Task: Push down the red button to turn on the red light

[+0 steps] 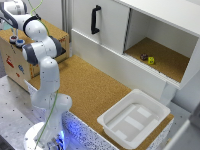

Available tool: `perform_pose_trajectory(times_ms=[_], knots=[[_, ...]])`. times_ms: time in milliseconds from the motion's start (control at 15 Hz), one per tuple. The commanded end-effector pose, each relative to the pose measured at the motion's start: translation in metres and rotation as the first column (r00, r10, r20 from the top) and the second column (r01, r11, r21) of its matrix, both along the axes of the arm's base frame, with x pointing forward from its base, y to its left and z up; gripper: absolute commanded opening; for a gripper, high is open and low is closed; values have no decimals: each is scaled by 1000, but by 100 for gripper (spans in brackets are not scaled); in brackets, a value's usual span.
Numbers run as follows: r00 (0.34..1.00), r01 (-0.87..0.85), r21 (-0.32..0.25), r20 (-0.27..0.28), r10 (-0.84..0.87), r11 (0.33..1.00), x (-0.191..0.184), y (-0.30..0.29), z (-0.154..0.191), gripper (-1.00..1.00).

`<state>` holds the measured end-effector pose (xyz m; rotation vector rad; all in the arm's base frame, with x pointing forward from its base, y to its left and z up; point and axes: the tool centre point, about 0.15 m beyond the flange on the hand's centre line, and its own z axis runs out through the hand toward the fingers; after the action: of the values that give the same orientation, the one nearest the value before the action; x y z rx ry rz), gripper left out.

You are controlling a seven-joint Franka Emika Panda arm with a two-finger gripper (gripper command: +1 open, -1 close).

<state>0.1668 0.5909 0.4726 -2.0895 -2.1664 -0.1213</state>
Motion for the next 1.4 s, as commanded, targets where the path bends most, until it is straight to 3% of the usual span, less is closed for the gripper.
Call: perform_pose_trajectory(times_ms=[0, 200, 467, 533, 733, 1067, 1333], knots=[[995, -36, -192, -102, 16, 981, 4, 61, -16, -100], [996, -17, -207, -88, -2, 978, 11, 63, -27, -100], [999, 25, -105, -27, -28, 994, 29, 35, 31, -100], [999, 48, -88, -4, -49, 995, 34, 28, 39, 100], [990, 141, -7, 12, -141, 990, 54, 5, 59, 100], [945, 326, -23, 36, -325, 945, 115, -24, 41, 100], [842, 540, -12, 3, -540, 842, 167, -72, 32, 100]])
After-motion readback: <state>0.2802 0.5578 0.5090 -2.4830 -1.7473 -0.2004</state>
